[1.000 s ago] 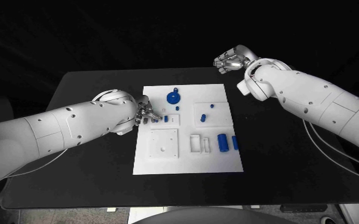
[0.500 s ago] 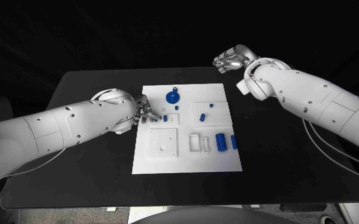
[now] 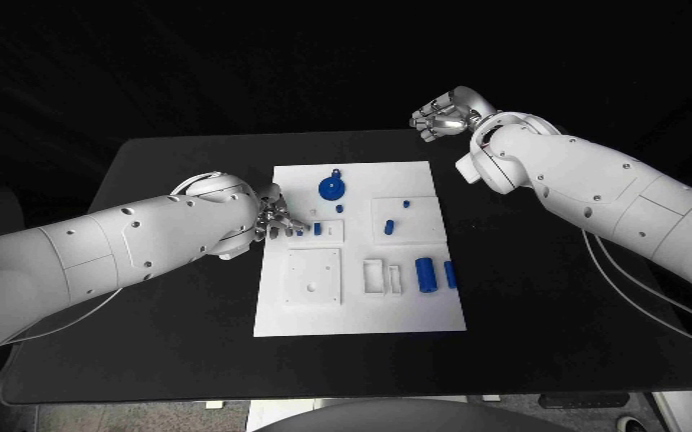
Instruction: Assemble the parts on the task board
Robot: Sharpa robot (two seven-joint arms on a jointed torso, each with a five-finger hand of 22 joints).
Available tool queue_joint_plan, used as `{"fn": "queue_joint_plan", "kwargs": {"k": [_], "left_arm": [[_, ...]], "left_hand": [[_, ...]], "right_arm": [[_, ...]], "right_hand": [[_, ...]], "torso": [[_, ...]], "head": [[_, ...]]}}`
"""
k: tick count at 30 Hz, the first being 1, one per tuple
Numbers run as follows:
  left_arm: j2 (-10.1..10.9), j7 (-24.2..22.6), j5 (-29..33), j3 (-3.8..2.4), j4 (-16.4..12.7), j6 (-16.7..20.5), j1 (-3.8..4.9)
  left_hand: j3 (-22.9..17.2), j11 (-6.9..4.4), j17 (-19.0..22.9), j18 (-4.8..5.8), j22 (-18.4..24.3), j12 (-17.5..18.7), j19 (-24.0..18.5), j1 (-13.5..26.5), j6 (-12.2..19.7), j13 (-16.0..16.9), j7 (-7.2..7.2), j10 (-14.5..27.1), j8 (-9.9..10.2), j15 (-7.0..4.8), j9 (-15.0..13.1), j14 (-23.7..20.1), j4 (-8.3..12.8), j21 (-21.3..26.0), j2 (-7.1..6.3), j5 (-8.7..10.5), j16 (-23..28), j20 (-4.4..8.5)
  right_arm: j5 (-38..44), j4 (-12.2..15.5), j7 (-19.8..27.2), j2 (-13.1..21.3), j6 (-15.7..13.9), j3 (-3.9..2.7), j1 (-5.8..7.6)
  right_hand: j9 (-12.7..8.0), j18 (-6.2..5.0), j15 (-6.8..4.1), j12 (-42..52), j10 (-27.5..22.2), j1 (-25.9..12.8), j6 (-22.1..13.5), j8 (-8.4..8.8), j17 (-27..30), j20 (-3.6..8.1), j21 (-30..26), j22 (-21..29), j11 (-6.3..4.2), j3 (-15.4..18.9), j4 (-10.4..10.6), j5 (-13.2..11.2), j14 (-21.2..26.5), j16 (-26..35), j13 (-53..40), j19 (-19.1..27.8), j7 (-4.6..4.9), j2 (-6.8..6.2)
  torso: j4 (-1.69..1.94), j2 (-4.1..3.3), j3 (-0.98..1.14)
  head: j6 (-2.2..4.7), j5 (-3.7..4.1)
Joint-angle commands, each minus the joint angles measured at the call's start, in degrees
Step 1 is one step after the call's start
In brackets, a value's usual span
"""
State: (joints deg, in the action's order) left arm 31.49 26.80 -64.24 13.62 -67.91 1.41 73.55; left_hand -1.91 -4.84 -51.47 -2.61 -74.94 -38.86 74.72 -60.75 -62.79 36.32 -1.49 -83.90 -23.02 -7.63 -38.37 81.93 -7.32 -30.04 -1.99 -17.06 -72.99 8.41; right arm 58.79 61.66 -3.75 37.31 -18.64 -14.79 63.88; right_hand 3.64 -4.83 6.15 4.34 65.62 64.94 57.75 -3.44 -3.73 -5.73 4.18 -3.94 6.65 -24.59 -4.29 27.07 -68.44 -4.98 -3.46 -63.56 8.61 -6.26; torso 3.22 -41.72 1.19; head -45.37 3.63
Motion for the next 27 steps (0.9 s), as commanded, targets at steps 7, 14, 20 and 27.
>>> {"fn": "queue_joint_plan", "kwargs": {"k": [7,14,20,27], "left_arm": [[0.6,-0.2,-0.1,-0.09,-0.5,1.1,-0.07],[1.0,-0.9,0.5,-0.37,-0.9,1.5,-0.08],[1.3,-1.5,1.2,-0.48,-1.1,2.1,-0.08],[1.5,-1.9,1.7,-1.03,-1.3,2.6,-0.08]], "left_hand": [[-1.6,-0.11,-0.1,0.77,-1.0,-0.3,0.0,0.4,-0.4,-0.1,0.18,-1.2,-0.4,-0.15,-0.2,-0.3,-2.0,-0.1,-1.81,2.43,-0.1,0.17],[-1.3,-0.1,0.1,0.79,-1.0,-0.2,0.0,0.5,-0.3,-0.1,0.21,-1.1,-0.4,-0.17,-0.2,-0.4,-1.7,0.0,-1.77,2.43,0.1,0.2],[-1.6,-0.11,0.1,0.83,-1.0,-0.2,0.0,0.5,-0.3,-0.1,0.21,-1.1,-0.4,-0.18,-0.3,-0.3,-2.1,0.1,-2.12,2.54,0.1,0.22],[-1.7,-0.12,0.2,0.86,-1.0,-0.2,0.0,0.5,-0.3,-0.2,0.23,-1.0,-0.4,-0.2,-0.3,-0.4,-2.4,0.2,-2.22,2.6,0.3,0.26]], "right_arm": [[-0.1,0.0,0.2,0.0,0.3,-0.04,-0.05],[-0.1,-0.1,0.2,0.0,0.4,-0.04,-0.1],[-0.1,-0.1,0.2,-0.1,0.4,-0.04,-0.17],[-0.1,-0.1,0.2,-0.1,0.4,-0.04,-0.23]], "right_hand": [[0.0,-0.51,-0.17,-0.3,-0.3,-0.4,-0.2,-0.14,0.1,-0.08,-0.2,0.1,0.12,0.0,-0.3,0.2,0.4,0.3,0.1,0.4,0.04,-0.24],[0.0,-0.51,-0.17,-0.3,-0.3,-0.4,-0.2,-0.14,0.1,-0.08,-0.2,0.1,0.12,0.0,-0.3,0.2,0.4,0.3,0.1,0.4,0.04,-0.24],[0.0,-0.51,-0.17,-0.3,-0.3,-0.4,-0.2,-0.14,0.1,-0.08,-0.2,0.1,0.12,0.0,-0.3,0.2,0.4,0.3,0.1,0.4,0.04,-0.24],[0.0,-0.51,-0.17,-0.3,-0.3,-0.4,-0.2,-0.14,0.1,-0.08,-0.2,0.1,0.12,0.0,-0.3,0.2,0.4,0.3,0.1,0.4,0.04,-0.24]], "torso": [[0.04,-0.02,-0.06],[0.07,-0.04,-0.04],[0.08,-0.01,-0.02],[0.03,-0.01,-0.01]], "head": [[-0.01,0.04],[-0.1,0.09],[-0.13,0.09],[-0.12,0.05]]}}
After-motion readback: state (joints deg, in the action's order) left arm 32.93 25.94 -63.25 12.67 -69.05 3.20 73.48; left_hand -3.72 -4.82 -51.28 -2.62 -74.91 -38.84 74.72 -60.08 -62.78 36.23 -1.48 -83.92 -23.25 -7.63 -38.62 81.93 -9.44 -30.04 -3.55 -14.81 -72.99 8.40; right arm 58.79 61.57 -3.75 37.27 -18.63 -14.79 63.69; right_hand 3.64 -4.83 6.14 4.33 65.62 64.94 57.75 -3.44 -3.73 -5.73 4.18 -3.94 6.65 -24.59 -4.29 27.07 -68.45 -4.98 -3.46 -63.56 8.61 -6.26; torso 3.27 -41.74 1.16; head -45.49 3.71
